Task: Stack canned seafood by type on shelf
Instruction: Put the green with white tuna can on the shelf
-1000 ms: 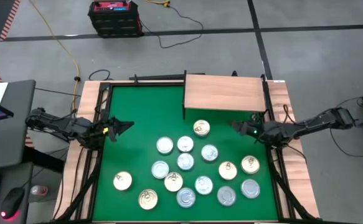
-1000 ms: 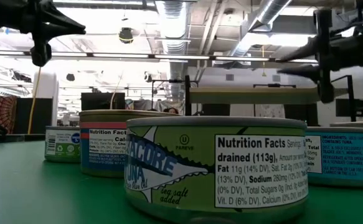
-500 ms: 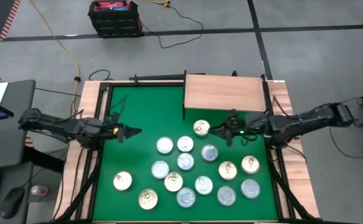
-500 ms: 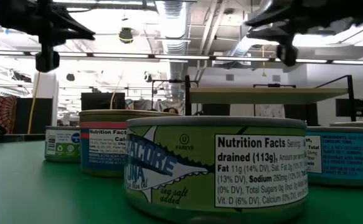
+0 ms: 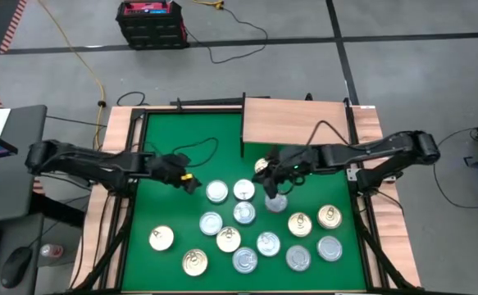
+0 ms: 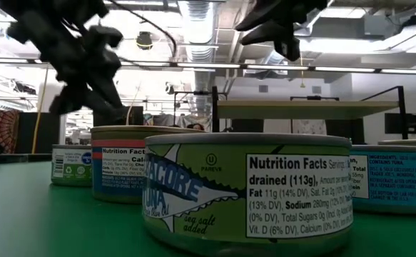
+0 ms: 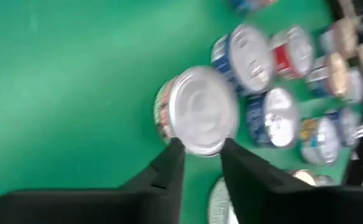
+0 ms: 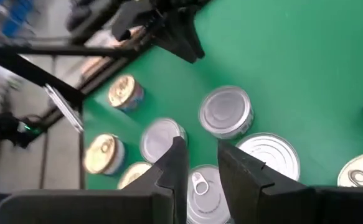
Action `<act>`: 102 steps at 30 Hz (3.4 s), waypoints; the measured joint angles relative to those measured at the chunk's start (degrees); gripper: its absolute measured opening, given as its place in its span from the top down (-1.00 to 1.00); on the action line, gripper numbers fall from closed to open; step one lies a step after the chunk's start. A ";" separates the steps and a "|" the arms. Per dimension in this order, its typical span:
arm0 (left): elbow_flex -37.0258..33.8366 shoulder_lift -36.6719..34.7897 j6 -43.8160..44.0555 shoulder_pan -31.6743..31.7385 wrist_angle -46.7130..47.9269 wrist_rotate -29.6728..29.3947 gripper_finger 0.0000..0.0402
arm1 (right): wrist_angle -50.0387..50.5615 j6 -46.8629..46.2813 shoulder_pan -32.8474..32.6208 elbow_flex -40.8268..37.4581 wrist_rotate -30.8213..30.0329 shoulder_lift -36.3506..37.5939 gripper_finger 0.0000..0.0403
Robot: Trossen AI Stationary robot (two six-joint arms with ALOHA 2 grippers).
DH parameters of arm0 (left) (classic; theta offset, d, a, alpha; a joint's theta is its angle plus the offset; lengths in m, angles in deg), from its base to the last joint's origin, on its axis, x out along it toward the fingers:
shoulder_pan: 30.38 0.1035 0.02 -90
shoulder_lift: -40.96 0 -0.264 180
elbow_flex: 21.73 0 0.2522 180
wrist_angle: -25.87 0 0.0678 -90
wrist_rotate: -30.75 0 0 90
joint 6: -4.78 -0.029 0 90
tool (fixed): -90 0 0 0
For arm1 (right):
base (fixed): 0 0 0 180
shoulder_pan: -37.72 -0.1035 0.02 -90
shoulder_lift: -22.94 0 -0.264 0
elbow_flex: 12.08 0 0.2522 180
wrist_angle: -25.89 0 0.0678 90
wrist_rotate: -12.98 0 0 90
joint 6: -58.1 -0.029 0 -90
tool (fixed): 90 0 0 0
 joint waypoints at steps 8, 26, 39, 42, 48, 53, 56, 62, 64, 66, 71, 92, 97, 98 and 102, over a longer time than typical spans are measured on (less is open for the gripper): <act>0.99 13.32 -2.33 4.74 -10.71 6.56 0.11 | 7.61 0.36 -2.25 7.45 -1.40 -4.99 0.44; 0.92 19.55 -8.33 6.50 -13.24 8.59 0.95 | 8.46 -1.81 -7.42 7.61 -4.48 -4.73 0.44; 0.00 19.24 -12.49 15.06 -6.47 14.04 1.00 | 9.06 -3.91 -7.77 7.61 -4.50 -4.77 0.44; 0.20 18.97 -14.43 17.57 -6.19 15.70 1.00 | 9.31 -4.41 -7.77 7.61 -4.48 -4.77 0.44; 1.48 14.23 -18.52 18.54 -0.57 10.86 1.00 | 9.45 -5.54 -7.63 7.61 -4.50 -4.77 0.44; 4.84 7.07 -21.75 18.11 6.95 3.10 1.00 | 9.94 -6.40 -7.59 7.61 -4.50 -4.77 0.44; 7.33 2.60 -21.62 16.53 11.11 0.50 0.94 | 10.06 -6.41 -7.48 7.61 -4.53 -4.77 0.44; 9.46 -2.21 -19.46 11.66 10.86 -5.78 0.63 | 10.18 -5.96 -6.22 7.61 -7.13 -4.77 0.44; 9.49 -2.57 -19.14 10.85 10.10 -7.64 0.47 | 10.16 -5.74 -5.58 7.61 -7.50 -4.77 0.44; 9.49 -2.73 -17.67 10.56 8.62 -8.31 0.30 | 10.15 -4.91 -4.82 7.60 -7.10 -4.78 0.44; 9.51 -2.72 -15.98 10.29 5.60 -7.44 -0.14 | 10.07 -3.17 -4.16 7.59 -6.14 -4.78 0.44; 15.66 -0.46 -17.19 0.77 11.27 -18.94 -0.46 | 8.80 -3.28 -4.27 7.59 -5.55 -4.79 0.44; 22.32 5.56 -15.78 -4.06 18.41 -22.37 -0.46 | 9.01 -3.24 -3.91 7.59 -6.12 -4.79 0.44; 23.23 7.01 -14.59 -4.33 20.15 -22.12 -0.46 | 9.05 -3.20 -3.83 7.59 -6.14 -4.79 0.44; 23.81 12.73 -10.68 -4.72 26.82 -22.37 -0.46 | 9.05 -2.90 -3.45 7.59 -6.25 -4.79 0.43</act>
